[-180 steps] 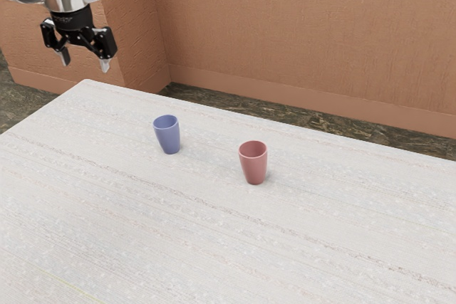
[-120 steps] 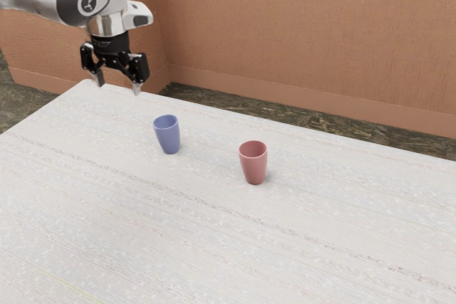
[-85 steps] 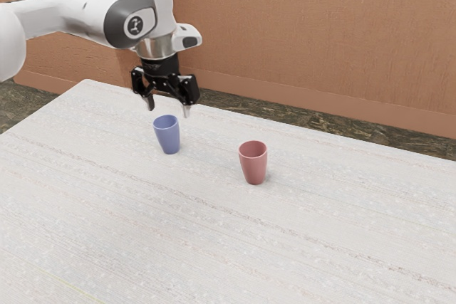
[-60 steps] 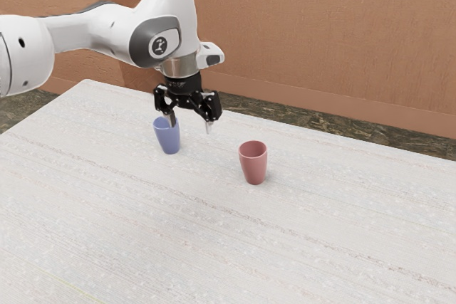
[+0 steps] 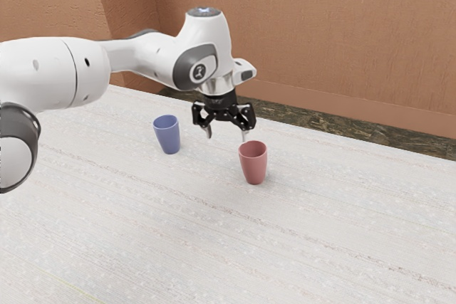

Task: Place the right cup onto the left cup

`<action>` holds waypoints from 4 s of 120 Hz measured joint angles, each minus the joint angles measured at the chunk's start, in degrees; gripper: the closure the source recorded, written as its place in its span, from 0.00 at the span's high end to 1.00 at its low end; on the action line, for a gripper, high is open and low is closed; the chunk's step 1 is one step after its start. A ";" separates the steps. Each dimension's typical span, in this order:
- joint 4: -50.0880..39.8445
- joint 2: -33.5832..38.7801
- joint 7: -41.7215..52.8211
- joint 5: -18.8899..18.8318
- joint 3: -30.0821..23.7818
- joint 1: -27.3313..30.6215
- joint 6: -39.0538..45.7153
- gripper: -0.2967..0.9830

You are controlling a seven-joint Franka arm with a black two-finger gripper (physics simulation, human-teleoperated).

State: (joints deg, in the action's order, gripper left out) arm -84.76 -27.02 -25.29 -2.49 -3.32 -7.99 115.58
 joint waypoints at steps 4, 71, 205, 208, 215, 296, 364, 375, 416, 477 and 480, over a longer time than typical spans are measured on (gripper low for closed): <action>0.29 -0.64 -0.28 0.01 -0.01 0.00 0.17 0.77; 8.39 -10.77 -1.40 -0.58 1.94 -0.48 4.19 0.77; 8.72 -15.29 0.70 0.14 2.28 -0.28 8.89 0.21; 8.72 -15.30 0.69 0.13 2.21 -0.30 8.94 0.21; 8.72 -15.28 0.68 0.11 2.13 -0.30 9.03 0.19; 0.07 2.02 0.52 -1.57 4.01 4.26 3.13 0.16; 16.30 -7.22 11.62 -0.52 4.01 19.63 -4.90 0.15; 19.65 -9.32 13.38 0.54 3.65 20.63 -5.76 0.15; 26.74 -15.69 18.02 2.36 3.36 21.86 -6.71 0.15; 27.80 -18.32 21.51 5.29 3.84 21.88 -6.28 0.25; 27.76 -18.26 21.62 5.71 3.87 21.88 -6.29 0.30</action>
State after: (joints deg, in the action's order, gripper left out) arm -57.00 -45.28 -3.67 3.22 0.55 13.89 109.29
